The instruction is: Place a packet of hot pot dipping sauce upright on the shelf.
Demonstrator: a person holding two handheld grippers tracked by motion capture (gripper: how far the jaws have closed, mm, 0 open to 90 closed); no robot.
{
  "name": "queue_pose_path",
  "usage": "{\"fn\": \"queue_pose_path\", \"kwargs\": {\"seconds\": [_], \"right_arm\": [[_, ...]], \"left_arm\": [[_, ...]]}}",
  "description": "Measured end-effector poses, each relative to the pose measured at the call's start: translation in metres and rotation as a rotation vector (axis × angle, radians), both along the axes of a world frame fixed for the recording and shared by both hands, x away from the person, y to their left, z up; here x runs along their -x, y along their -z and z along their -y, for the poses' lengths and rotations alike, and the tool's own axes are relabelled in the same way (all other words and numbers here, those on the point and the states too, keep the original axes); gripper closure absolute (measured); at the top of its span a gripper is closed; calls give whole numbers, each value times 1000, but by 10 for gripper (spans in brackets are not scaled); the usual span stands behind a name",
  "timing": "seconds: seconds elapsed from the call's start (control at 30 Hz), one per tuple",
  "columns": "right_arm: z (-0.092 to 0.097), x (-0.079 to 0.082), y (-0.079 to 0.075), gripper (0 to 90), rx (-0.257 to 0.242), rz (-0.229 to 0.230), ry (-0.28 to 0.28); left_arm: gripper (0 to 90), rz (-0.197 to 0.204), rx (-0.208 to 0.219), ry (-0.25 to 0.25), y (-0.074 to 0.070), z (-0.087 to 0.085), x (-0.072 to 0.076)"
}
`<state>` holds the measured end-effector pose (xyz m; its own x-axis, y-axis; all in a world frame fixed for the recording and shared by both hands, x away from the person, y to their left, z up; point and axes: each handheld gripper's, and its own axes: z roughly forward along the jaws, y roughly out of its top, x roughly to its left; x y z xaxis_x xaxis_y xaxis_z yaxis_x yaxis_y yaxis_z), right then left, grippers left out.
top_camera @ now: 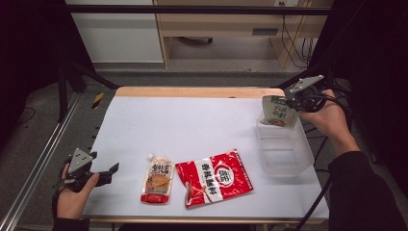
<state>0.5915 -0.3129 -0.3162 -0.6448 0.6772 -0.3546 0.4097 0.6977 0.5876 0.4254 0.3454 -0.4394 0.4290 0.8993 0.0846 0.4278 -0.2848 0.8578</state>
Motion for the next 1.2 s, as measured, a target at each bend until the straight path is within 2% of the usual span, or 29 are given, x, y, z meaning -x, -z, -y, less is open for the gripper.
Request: {"fn": "queue_pose_path", "kwargs": {"seconds": [0.1, 0.3, 0.63, 0.7, 1.0, 1.1, 1.2], "right_arm": [[-2, -4, 5, 900, 8, -25, 9], [-8, -10, 12, 900, 29, -54, 28], [0, -10, 15, 884, 51, -64, 84], [2, -11, 17, 882, 39, -64, 104], [7, -12, 22, 847, 28, -68, 122], [8, -11, 23, 797, 23, -72, 133], [7, -10, 21, 604, 10, -65, 169]], "left_arm": [[88, -10, 15, -11, 2, 0, -3], [88, -10, 12, -8, 2, 0, -2], [88, -11, 16, 2, 2, 1, -1], [88, -13, 14, 4, 2, 1, -2], [89, -6, 14, 3, 1, 0, -1], [88, -5, 15, 2, 1, 0, 0], [88, -12, 9, 2, 2, 1, -2]]}}
